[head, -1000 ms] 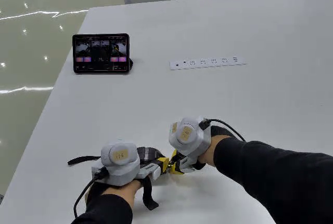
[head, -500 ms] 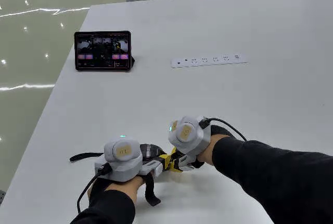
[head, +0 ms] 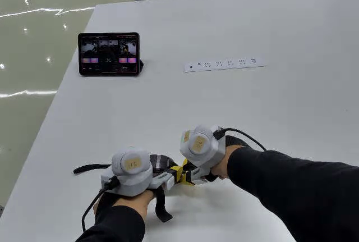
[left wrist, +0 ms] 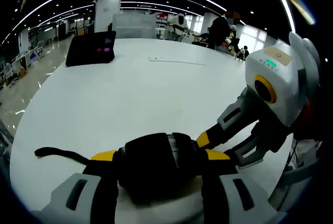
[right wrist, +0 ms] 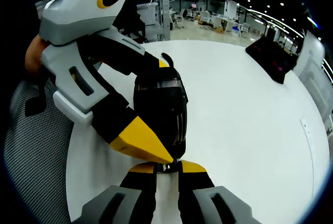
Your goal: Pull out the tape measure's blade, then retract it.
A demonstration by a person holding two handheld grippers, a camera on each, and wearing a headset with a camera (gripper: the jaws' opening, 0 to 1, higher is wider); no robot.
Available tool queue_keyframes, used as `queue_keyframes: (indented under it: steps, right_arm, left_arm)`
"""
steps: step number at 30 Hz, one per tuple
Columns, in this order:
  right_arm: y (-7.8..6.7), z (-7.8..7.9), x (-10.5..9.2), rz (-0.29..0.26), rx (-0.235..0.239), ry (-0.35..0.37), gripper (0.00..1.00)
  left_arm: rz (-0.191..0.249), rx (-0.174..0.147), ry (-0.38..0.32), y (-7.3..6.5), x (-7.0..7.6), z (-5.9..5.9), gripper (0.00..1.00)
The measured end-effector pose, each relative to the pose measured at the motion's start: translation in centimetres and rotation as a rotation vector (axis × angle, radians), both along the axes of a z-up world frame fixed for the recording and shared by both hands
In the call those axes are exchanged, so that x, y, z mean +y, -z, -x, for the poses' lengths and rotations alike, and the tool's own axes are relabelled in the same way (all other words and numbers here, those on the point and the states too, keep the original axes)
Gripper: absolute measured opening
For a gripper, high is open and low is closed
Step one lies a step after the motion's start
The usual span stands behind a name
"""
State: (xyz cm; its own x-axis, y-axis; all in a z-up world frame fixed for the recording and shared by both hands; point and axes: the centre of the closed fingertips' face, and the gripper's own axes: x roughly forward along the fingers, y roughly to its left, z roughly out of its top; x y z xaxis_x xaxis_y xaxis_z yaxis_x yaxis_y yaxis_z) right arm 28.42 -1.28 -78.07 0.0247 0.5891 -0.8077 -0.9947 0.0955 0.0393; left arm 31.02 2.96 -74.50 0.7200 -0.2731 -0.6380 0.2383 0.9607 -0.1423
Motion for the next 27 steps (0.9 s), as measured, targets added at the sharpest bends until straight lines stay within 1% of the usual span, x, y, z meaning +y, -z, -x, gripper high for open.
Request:
queue_keyframes:
  steps: [2,4,6,7,9,11,12,13,14,15,17,19,20,21,22,23,24,25,26,27]
  right_arm:
    - [0.0,-0.1,-0.1,0.001,-0.005,0.007,0.13]
    - [0.0,-0.4,-0.1,0.002,-0.024,0.025,0.16]
    - [-0.1,-0.3,-0.3,0.007,-0.028,0.035,0.17]
    - [-0.2,-0.3,-0.4,0.007,-0.030,0.034,0.17]
    - [-0.5,-0.6,-0.8,0.009,-0.073,0.024,0.19]
    - [-0.9,-0.8,-1.2,0.002,-0.096,0.031,0.22]
    - [-1.1,-0.8,-1.4,-0.001,-0.094,0.039,0.23]
    - [-1.4,-0.8,-1.6,-0.016,-0.089,0.059,0.24]
    - [-1.6,-0.8,-1.7,-0.027,-0.090,0.070,0.24]
    - [-1.8,-0.8,-2.0,-0.027,-0.090,0.078,0.24]
    - [-2.2,-0.7,-2.6,-0.034,-0.098,0.092,0.22]
    - [-2.6,-0.5,-3.4,-0.048,-0.094,0.111,0.23]
    - [-2.8,-0.4,-3.7,-0.055,-0.091,0.121,0.23]
    - [-3.1,-0.3,-4.3,-0.060,-0.087,0.137,0.23]
    - [-3.2,-0.3,-4.8,-0.058,-0.084,0.157,0.26]
    - [-3.2,-0.5,-5.7,-0.047,-0.081,0.202,0.30]
    - [-3.4,-0.5,-6.1,-0.061,-0.079,0.212,0.34]
    - [-3.7,-0.4,-6.8,-0.077,-0.061,0.253,0.37]
    - [-3.8,-0.4,-7.5,-0.078,-0.048,0.286,0.39]
    - [-3.9,-0.4,-8.0,-0.082,-0.043,0.301,0.41]
  left_arm:
    - [0.001,0.001,0.000,0.0,0.0,0.0,0.61]
    - [0.000,0.002,0.002,0.0,0.0,0.0,0.61]
    - [-0.025,-0.011,0.010,-0.3,-0.1,0.0,0.61]
    - [-0.028,-0.012,0.011,-0.3,-0.1,0.0,0.61]
    - [-0.030,-0.011,0.013,-0.4,0.0,0.0,0.61]
    - [-0.009,-0.009,0.014,-0.7,0.1,-0.1,0.61]
    - [-0.004,-0.006,0.020,-0.7,0.1,-0.1,0.61]
    - [0.007,-0.004,0.033,-0.9,0.1,0.0,0.61]
    - [0.010,-0.008,0.044,-1.0,0.0,0.0,0.61]
    - [0.014,-0.014,0.067,-1.3,-0.1,0.1,0.62]
    - [0.017,-0.018,0.091,-1.5,-0.1,0.3,0.66]
    - [0.023,-0.014,0.120,-1.7,0.0,0.7,0.70]
    - [0.012,-0.018,0.129,-1.8,0.2,0.8,0.72]
    - [-0.004,-0.030,0.147,-1.8,0.6,0.8,0.73]
    - [-0.009,-0.039,0.153,-1.9,0.8,0.8,0.76]
    - [-0.016,-0.051,0.164,-2.0,1.3,0.8,0.80]
    - [-0.022,-0.055,0.179,-2.1,1.7,1.0,0.83]
    - [-0.018,-0.055,0.190,-2.3,2.2,1.1,0.85]
    - [-0.019,-0.058,0.203,-2.4,2.8,1.2,0.85]
    - [-0.023,-0.066,0.215,-2.6,3.1,1.2,0.86]
